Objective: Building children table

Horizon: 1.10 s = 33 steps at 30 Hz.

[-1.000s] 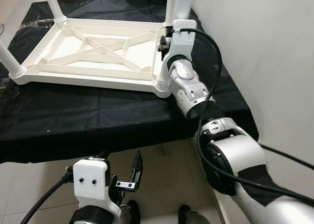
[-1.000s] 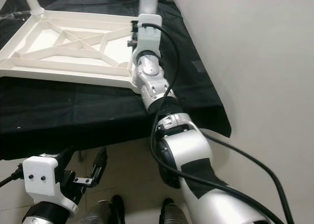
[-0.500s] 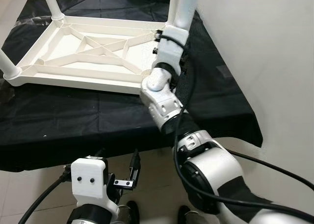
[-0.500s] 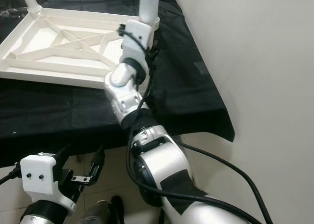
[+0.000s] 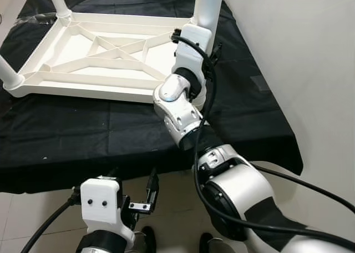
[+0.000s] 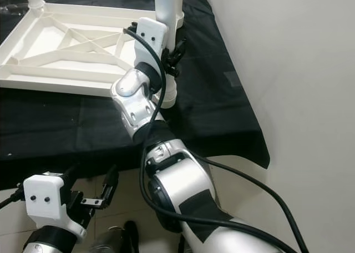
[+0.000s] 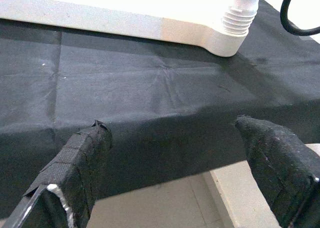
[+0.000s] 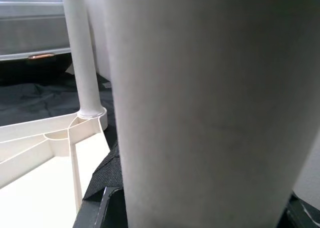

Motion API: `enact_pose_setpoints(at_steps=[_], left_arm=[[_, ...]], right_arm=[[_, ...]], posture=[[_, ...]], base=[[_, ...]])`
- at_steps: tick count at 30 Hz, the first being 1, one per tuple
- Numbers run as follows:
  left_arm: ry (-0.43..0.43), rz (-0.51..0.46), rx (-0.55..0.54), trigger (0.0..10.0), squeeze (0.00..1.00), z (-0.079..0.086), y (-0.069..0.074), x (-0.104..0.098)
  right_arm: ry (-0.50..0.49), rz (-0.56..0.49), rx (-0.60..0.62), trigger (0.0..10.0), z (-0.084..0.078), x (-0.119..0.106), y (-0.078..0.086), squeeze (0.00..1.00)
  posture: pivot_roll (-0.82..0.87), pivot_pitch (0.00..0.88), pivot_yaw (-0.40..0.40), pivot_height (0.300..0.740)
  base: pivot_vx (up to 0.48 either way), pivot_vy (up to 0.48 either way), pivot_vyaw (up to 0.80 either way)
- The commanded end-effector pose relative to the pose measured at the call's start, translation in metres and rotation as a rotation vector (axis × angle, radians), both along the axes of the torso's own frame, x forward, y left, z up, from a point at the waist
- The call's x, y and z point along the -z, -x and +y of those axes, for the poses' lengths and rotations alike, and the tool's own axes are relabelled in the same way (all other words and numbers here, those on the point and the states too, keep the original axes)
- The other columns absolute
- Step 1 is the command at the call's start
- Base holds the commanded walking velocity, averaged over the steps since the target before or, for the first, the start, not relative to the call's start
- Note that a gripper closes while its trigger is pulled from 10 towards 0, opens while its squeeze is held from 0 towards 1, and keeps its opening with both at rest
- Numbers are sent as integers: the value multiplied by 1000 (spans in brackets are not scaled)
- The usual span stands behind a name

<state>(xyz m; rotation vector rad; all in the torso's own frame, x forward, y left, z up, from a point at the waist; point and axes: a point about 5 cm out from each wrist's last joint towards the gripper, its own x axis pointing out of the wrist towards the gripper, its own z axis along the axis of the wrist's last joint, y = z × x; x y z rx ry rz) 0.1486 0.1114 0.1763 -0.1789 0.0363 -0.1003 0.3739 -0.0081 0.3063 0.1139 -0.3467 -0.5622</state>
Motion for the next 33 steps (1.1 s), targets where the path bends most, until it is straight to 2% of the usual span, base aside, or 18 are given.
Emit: enact_pose_setpoints(at_steps=[1,3,7,9,11,13,14,15,16,18,23,24,25,27,29,31,32,33], left_arm=[[-9,25,-21,10000,0,3,-4,9],[-9,25,-21,10000,0,3,-4,9],[-2,18,-35,10000,0,6,-12,14],[0,15,-39,10000,0,7,-14,14],[2,8,-47,10000,0,8,-18,15],[2,8,-47,10000,0,8,-18,15],[-2,-1,-52,10000,408,10,-24,16],[3,-11,-49,10000,1000,11,-26,15],[3,-11,-49,10000,1000,11,-26,15],[-58,-22,-40,10000,1000,13,-32,14],[-165,-33,4,10000,1000,13,-46,14],[-195,-51,43,10000,0,11,-52,11],[-195,-51,43,10000,0,11,-52,11],[-285,-93,75,10000,0,8,-69,4],[-285,-93,75,10000,0,8,-69,4],[-317,-101,70,10000,0,8,-77,2],[-352,-102,76,10000,0,8,-88,3],[-352,-102,76,10000,0,8,-88,3]], right_arm=[[-172,-24,-121,10000,-10,-14,-5,0],[-172,-24,-121,10000,-10,-14,-5,0],[-240,-197,-224,10000,-30,-54,-2,0],[-243,-230,-243,10000,-34,-61,0,0],[-222,-263,-423,10000,-32,-65,1,0],[-222,-263,-423,10000,-32,-65,1,0],[-169,-277,-596,10000,-27,-57,1,0],[-165,-273,-716,10000,-22,-49,3,0],[-165,-273,-716,10000,-22,-49,3,0],[-155,-274,-886,10000,-19,-33,7,0],[-200,-243,-1043,10000,-21,-14,13,0],[-205,-235,-1083,10000,-21,-10,16,0],[-205,-235,-1083,10000,-21,-10,16,0],[-210,-211,-1162,10000,-17,-4,22,0],[-210,-211,-1162,10000,-17,-4,22,0],[-203,-201,-1192,10000,-15,-1,24,0],[-198,-184,-1224,10000,-14,4,26,0],[-198,-184,-1224,10000,-14,4,26,0]], posture=[[90,247,-22,740],[90,247,-22,740],[74,209,-21,740],[74,209,-21,740],[70,183,-23,740],[70,183,-23,740],[62,154,-22,740],[61,151,-23,740],[61,151,-23,740],[51,133,-23,740],[45,113,-24,740],[38,104,-24,740],[38,104,-24,740],[27,91,-20,740],[27,91,-20,740],[25,90,-21,740],[20,83,-22,740],[20,83,-22,740]], base=[[0,0,0],[0,0,0],[0,0,0],[0,0,0],[0,0,0],[0,0,0],[0,0,0],[0,0,0],[0,0,0],[0,0,0],[0,0,0],[0,0,0],[0,0,0],[0,0,0],[0,0,0],[0,0,0],[0,0,0],[0,0,0]])
